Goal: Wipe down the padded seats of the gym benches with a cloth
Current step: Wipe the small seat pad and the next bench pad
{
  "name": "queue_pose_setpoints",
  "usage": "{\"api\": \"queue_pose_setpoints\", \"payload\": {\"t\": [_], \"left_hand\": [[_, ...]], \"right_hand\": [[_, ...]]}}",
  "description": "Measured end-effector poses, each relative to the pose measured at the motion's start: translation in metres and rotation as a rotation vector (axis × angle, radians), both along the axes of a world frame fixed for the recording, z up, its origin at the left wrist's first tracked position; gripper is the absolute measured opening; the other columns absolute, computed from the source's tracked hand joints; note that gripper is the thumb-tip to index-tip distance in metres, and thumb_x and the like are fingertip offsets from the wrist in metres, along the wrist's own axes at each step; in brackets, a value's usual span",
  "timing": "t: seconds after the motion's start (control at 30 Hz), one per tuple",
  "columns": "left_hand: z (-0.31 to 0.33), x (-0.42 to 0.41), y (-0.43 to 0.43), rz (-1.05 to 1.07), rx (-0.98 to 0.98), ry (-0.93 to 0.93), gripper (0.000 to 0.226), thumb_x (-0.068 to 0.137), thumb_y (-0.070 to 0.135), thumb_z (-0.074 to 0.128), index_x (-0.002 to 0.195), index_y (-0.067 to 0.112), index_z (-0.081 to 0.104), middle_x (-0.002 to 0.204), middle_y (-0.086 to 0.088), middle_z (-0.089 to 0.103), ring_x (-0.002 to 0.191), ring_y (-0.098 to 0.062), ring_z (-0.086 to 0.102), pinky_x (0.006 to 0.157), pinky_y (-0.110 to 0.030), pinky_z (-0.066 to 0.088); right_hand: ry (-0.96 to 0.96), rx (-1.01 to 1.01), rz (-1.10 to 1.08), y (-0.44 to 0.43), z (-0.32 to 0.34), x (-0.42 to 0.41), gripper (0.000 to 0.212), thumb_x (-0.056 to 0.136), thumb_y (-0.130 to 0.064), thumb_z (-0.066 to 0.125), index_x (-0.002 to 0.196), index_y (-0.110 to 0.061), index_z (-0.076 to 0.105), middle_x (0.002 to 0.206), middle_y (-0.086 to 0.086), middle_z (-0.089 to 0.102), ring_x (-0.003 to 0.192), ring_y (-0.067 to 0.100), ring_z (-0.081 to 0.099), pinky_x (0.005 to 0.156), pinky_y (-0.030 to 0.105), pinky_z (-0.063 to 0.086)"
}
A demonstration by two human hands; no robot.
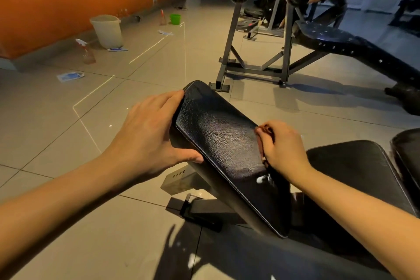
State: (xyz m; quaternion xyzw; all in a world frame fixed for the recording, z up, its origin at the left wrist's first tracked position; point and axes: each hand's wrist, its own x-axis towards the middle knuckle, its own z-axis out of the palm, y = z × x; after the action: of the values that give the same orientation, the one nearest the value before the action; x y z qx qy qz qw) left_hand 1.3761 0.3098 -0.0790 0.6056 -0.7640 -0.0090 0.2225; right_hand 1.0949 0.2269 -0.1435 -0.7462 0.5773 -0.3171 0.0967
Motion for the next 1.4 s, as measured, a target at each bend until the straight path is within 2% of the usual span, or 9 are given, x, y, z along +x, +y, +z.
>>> {"api": "queue_pose_setpoints", "payload": {"t": [0.1,0.33,0.57,0.67,0.8,0.97,1.03,1.23,1.4], "left_hand": [[0.001,-0.003,0.0,0.005,0.002,0.039,0.127,0.053,0.09,0.059,0.156,0.021,0.032,0.154,0.0,0.044,0.139,-0.024,0.04,0.115,-0.056,0.035],[0.006,-0.002,0.002,0.02,0.034,-0.001,0.128,0.053,0.092,0.053,0.157,0.021,0.03,0.155,0.0,0.043,0.141,-0.022,0.038,0.115,-0.056,0.035],[0.0,-0.001,-0.001,-0.014,0.009,0.042,0.128,0.053,0.09,0.059,0.157,0.022,0.031,0.155,0.002,0.042,0.14,-0.022,0.04,0.114,-0.054,0.037],[0.004,-0.004,0.001,-0.002,0.027,0.067,0.129,0.05,0.088,0.06,0.157,0.022,0.03,0.155,0.002,0.041,0.14,-0.02,0.037,0.115,-0.053,0.036],[0.005,-0.005,0.003,0.009,0.023,0.043,0.129,0.052,0.091,0.056,0.157,0.021,0.03,0.153,-0.001,0.045,0.139,-0.022,0.04,0.114,-0.054,0.037],[0.0,-0.001,-0.001,-0.014,-0.014,0.023,0.128,0.053,0.093,0.057,0.156,0.02,0.033,0.153,-0.002,0.046,0.138,-0.024,0.043,0.112,-0.055,0.038],[0.002,-0.002,-0.001,-0.008,0.02,0.042,0.131,0.052,0.094,0.058,0.157,0.019,0.032,0.154,-0.001,0.044,0.14,-0.024,0.04,0.114,-0.055,0.037],[0.008,-0.007,0.005,0.029,0.034,0.041,0.127,0.051,0.083,0.059,0.157,0.018,0.031,0.154,-0.003,0.043,0.14,-0.023,0.038,0.116,-0.053,0.035],[0.009,-0.008,0.007,0.02,0.041,0.041,0.129,0.05,0.085,0.057,0.158,0.018,0.03,0.155,-0.003,0.043,0.141,-0.024,0.038,0.117,-0.054,0.033]], "right_hand": [[0.014,0.068,-0.174,-0.008,-0.003,0.001,0.02,0.101,-0.023,0.057,0.084,-0.012,0.062,0.08,0.001,0.056,0.083,0.031,0.06,0.066,0.032,0.027],[-0.097,-0.219,0.458,0.046,0.041,0.08,0.014,0.097,-0.02,0.061,0.104,-0.011,0.07,0.098,0.001,0.065,0.088,0.012,0.059,0.077,0.022,0.047],[-0.017,0.098,-0.156,-0.009,0.003,0.006,0.022,0.101,-0.022,0.056,0.08,-0.014,0.059,0.08,0.004,0.06,0.083,0.031,0.062,0.067,0.033,0.034],[-0.114,-0.063,0.093,0.016,0.03,0.064,0.017,0.1,-0.025,0.059,0.095,-0.012,0.069,0.09,0.003,0.066,0.085,0.021,0.061,0.071,0.035,0.045],[-0.103,-0.223,0.424,0.044,0.046,0.084,0.011,0.096,-0.015,0.063,0.103,-0.01,0.07,0.098,0.0,0.066,0.089,0.009,0.058,0.077,0.021,0.046],[0.0,0.086,-0.095,-0.004,0.012,0.01,0.02,0.101,-0.021,0.057,0.081,-0.02,0.059,0.075,-0.005,0.055,0.086,0.029,0.062,0.067,0.03,0.029],[-0.006,0.094,-0.142,0.0,0.014,0.017,0.022,0.101,-0.023,0.056,0.08,-0.017,0.058,0.076,-0.002,0.056,0.084,0.029,0.062,0.067,0.031,0.031],[-0.111,-0.216,0.404,0.049,0.04,0.081,0.015,0.098,-0.022,0.061,0.105,-0.012,0.07,0.099,0.002,0.067,0.09,0.015,0.062,0.078,0.025,0.049],[0.077,0.112,-0.122,-0.002,-0.001,-0.006,0.021,0.102,-0.031,0.054,0.093,-0.018,0.067,0.09,0.004,0.066,0.089,0.028,0.065,0.068,0.034,0.038]]}}
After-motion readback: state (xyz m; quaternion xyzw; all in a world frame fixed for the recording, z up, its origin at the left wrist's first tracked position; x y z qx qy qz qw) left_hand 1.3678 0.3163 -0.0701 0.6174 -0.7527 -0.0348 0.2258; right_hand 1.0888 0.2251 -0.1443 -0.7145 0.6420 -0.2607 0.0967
